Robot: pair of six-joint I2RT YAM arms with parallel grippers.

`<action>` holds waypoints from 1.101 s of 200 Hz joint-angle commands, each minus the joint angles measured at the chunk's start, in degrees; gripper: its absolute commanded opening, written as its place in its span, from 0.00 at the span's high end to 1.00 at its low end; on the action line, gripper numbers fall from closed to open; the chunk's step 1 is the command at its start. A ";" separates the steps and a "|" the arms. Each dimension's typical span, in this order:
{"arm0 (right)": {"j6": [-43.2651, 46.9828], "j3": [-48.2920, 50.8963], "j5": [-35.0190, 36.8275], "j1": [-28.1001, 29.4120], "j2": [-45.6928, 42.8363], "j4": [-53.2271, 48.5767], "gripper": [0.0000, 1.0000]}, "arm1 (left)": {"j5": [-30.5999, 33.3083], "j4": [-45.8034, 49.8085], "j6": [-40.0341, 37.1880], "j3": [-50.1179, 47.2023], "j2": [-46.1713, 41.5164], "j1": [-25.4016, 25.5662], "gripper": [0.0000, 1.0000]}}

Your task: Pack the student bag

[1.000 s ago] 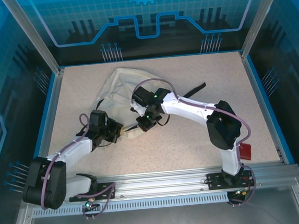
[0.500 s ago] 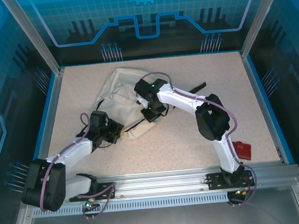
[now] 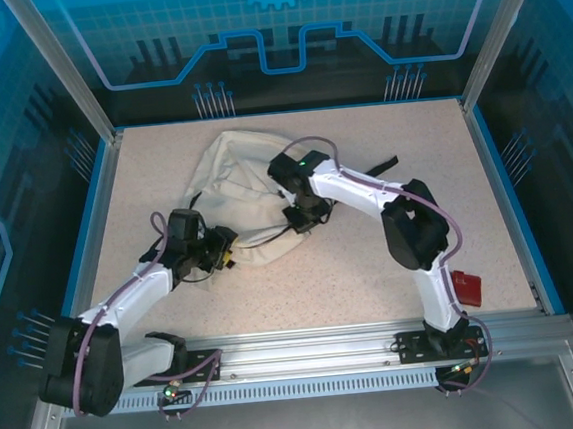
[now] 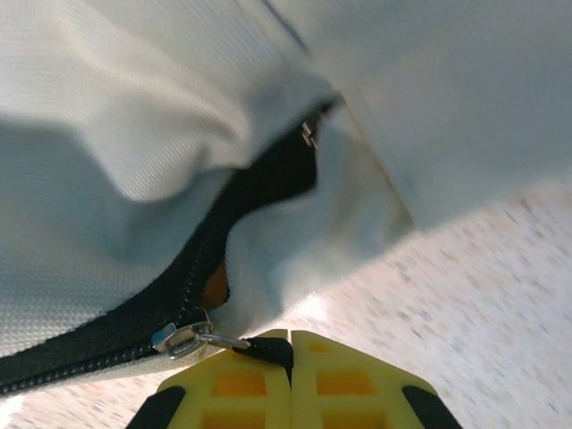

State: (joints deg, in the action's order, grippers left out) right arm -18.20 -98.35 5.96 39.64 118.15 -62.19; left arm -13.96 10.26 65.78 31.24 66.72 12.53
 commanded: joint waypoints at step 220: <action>-3.62 5.47 -26.66 -27.85 -2.77 24.62 0.23 | 11.57 21.00 -26.60 65.37 47.13 18.67 0.46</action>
State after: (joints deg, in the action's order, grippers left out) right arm -22.52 -87.64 -17.82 12.82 109.89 -38.85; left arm -6.20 28.14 39.99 91.42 109.16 30.98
